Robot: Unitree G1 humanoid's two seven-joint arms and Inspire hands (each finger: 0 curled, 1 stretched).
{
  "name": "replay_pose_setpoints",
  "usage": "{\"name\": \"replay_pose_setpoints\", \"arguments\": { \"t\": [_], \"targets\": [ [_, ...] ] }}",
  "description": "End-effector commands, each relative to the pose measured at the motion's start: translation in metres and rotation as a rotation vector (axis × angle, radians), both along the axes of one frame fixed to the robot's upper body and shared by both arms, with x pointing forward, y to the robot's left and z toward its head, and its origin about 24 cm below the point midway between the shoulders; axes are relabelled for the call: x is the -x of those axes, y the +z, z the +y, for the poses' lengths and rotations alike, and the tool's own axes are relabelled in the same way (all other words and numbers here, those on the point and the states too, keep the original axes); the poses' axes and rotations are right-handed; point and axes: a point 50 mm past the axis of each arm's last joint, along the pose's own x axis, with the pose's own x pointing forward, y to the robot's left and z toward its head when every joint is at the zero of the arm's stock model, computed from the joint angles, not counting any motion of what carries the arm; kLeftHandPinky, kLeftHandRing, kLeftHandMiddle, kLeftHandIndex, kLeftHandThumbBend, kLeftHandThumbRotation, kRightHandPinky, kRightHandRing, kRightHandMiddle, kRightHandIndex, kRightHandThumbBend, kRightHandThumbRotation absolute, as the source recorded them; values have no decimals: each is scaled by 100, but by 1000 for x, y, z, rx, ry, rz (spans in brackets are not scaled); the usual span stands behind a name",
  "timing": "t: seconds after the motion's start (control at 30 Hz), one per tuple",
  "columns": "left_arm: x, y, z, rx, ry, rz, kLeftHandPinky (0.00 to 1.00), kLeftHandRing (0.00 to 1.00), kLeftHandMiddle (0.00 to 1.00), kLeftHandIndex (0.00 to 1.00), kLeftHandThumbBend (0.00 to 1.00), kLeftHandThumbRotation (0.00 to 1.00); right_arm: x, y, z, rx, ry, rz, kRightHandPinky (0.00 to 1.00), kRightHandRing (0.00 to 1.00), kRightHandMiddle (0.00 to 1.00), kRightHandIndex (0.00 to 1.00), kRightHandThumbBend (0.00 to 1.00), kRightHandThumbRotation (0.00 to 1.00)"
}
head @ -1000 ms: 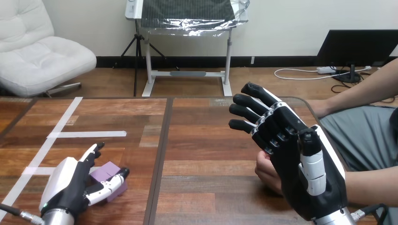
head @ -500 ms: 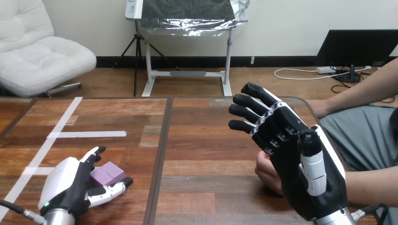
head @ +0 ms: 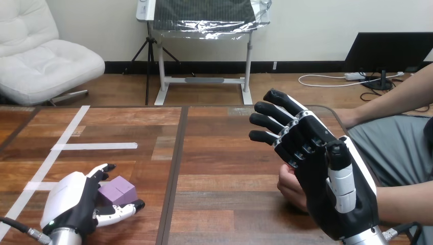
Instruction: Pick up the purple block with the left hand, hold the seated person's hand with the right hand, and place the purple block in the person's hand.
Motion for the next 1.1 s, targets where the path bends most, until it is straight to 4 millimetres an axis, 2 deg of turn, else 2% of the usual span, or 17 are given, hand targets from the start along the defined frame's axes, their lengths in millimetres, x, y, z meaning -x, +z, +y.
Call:
{"name": "replay_pose_setpoints", "arguments": {
  "t": [0.0, 0.57, 0.9, 1.07],
  "targets": [
    [-22, 22, -3, -52, -23, -96, 79, 78, 82, 84, 88, 36, -6, 14, -1, -17, -5, -75, 78, 83, 84, 85, 87, 82],
    [-25, 22, -5, -97, 25, -83, 70, 74, 77, 78, 89, 21, -7, 15, -1, -14, -7, -77, 78, 84, 84, 85, 87, 82],
    [-27, 22, -7, -141, 45, -108, 54, 64, 68, 70, 88, 12, -7, 15, -2, -11, -10, -81, 79, 84, 84, 86, 87, 82],
    [-27, 21, -8, -153, 63, -118, 48, 60, 65, 67, 87, 9, -7, 15, -2, -12, -11, -83, 79, 84, 84, 86, 87, 82]
  ]
}}
